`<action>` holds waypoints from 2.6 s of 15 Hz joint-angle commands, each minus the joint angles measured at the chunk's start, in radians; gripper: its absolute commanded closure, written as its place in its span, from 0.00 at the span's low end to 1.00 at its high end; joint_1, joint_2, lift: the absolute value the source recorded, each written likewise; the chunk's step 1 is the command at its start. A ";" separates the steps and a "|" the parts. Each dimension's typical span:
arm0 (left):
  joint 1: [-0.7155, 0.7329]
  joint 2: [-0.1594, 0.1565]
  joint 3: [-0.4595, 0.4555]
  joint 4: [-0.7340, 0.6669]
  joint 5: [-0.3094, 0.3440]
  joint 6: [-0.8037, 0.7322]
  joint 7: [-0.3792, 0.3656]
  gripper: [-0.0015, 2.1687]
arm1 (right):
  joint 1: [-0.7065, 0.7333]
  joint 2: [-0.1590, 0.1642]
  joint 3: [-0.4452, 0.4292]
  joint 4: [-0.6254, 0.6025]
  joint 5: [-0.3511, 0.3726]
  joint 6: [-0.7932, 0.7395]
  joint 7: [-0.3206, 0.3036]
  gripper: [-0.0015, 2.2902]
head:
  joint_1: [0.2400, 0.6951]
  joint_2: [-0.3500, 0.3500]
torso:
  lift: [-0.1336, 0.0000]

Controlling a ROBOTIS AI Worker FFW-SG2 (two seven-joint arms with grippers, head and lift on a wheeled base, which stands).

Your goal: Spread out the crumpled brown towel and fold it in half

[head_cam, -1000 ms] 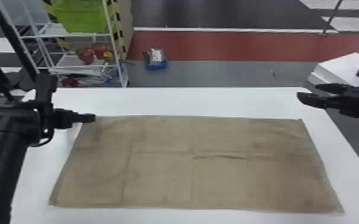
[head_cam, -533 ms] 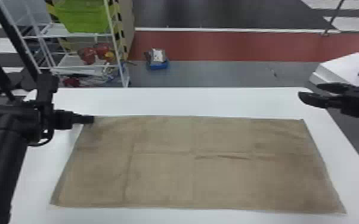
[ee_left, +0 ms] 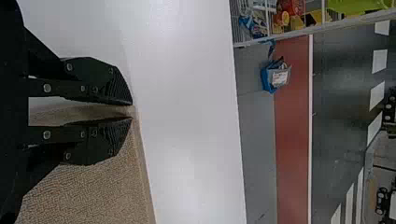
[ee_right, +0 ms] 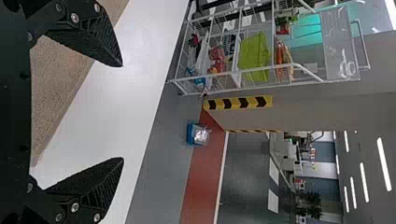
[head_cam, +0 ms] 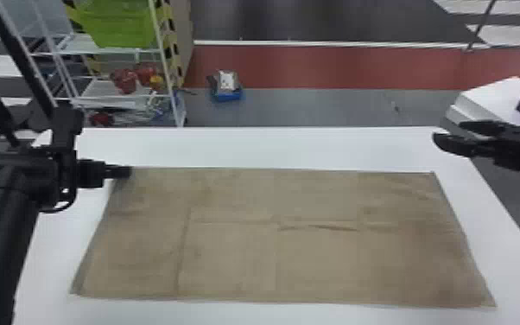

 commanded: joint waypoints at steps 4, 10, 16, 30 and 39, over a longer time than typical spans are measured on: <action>0.032 -0.001 0.003 -0.051 0.004 0.034 -0.005 0.67 | -0.007 -0.021 0.026 0.018 0.049 0.000 -0.003 0.08 | 1.00 0.48 | 0.08; 0.049 -0.004 0.003 -0.080 -0.004 0.037 -0.002 0.66 | -0.167 -0.027 0.204 0.219 0.269 0.030 -0.032 0.09 | 1.00 0.48 | 0.08; 0.050 -0.007 -0.004 -0.086 -0.006 0.037 0.001 0.66 | -0.246 -0.021 0.348 0.320 0.382 0.171 -0.083 0.10 | 1.00 0.47 | 0.08; 0.050 -0.002 -0.006 -0.086 -0.010 0.025 0.006 0.66 | -0.332 -0.064 0.322 0.575 0.307 0.049 -0.066 0.18 | 1.00 0.43 | 0.08; 0.050 -0.004 -0.011 -0.086 -0.012 0.025 0.006 0.66 | -0.332 -0.071 0.324 0.620 0.284 -0.007 -0.067 0.22 | 1.00 0.42 | 0.08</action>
